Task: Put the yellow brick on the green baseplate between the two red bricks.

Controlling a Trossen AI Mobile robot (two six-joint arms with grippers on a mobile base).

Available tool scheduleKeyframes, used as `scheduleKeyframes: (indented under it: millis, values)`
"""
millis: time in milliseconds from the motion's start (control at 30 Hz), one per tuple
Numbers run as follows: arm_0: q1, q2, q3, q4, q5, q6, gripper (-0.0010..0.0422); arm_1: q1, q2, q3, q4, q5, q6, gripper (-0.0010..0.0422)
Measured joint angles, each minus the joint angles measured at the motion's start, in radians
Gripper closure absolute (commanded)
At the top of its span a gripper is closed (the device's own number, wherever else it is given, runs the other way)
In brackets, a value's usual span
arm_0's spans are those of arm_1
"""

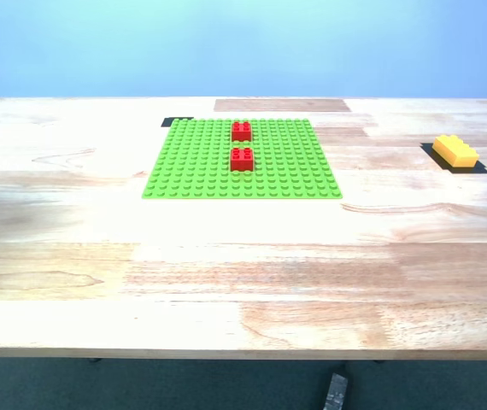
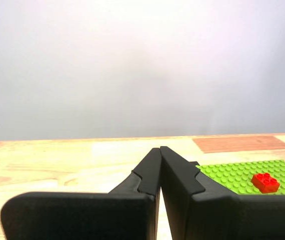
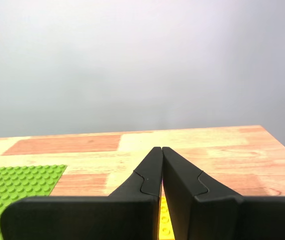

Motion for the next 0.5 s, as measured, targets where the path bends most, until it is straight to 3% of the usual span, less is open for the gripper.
scheduleKeyframes:
  millis: [400, 500]
  values:
    - [0.0, 0.0, 0.0, 0.0, 0.002, -0.004, 0.0412, 0.0, 0.0, 0.0, -0.002, 0.004, 0.0, 0.0413]
    - [0.0, 0.0, 0.0, 0.02, 0.056, 0.005, 0.0413, 0.0, 0.0, 0.0, -0.006, 0.004, 0.008, 0.0413]
